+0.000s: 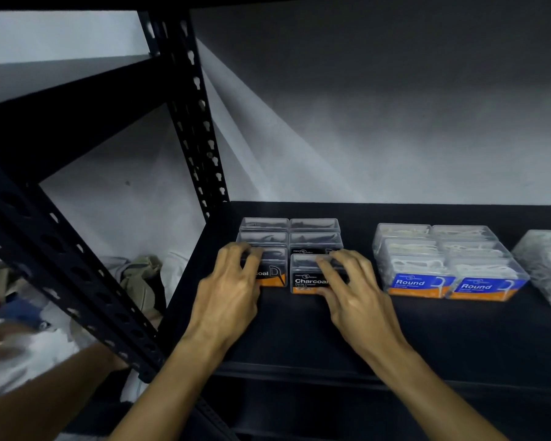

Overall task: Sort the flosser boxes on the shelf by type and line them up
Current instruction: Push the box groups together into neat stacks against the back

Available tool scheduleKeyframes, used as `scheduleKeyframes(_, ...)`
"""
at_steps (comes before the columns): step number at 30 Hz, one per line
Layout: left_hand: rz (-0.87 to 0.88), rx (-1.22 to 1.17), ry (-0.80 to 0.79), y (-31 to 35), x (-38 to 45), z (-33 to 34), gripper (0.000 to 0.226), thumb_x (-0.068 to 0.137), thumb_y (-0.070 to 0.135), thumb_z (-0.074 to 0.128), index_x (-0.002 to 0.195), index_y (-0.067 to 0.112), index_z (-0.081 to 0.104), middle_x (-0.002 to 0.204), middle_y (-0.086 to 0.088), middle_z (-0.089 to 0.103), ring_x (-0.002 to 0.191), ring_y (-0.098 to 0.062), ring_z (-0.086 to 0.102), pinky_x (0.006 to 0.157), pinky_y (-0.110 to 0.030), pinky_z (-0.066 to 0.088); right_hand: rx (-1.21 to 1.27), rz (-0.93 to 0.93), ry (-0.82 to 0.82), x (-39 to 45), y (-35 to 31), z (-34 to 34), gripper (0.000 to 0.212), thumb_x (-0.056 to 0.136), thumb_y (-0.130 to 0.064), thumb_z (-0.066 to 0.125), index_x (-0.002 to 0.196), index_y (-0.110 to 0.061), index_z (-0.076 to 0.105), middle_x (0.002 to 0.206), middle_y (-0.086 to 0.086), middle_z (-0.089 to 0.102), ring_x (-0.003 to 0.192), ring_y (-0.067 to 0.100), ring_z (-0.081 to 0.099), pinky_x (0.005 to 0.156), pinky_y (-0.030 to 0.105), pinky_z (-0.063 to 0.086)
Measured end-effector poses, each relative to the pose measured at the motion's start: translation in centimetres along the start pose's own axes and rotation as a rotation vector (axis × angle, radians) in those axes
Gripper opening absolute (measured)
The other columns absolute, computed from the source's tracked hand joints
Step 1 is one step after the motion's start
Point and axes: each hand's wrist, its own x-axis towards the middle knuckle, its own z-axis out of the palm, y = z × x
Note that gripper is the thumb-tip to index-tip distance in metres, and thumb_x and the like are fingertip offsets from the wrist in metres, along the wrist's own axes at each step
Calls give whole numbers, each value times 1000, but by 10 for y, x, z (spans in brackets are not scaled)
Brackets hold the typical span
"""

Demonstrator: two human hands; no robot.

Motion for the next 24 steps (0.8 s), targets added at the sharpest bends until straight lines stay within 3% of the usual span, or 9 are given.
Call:
scheduleKeyframes(17, -21, -4, -5, 1, -1, 1, 64, 67, 13, 84, 126, 11, 56, 128, -8, 50, 118, -21, 44, 43, -28, 52, -11, 48, -81, 7, -3, 6, 50, 78, -18, 75, 125, -9, 59, 132, 20, 48, 130, 32, 42, 63, 31, 59)
scheduleKeyframes(24, -27, 2, -9, 3, 1, 0, 62, 71, 23, 83, 126, 11, 57, 128, -9, 50, 120, -23, 44, 47, -34, 56, -27, 50, -94, 8, -3, 7, 52, 78, -18, 74, 126, -7, 57, 132, 20, 47, 129, 32, 42, 72, 32, 57)
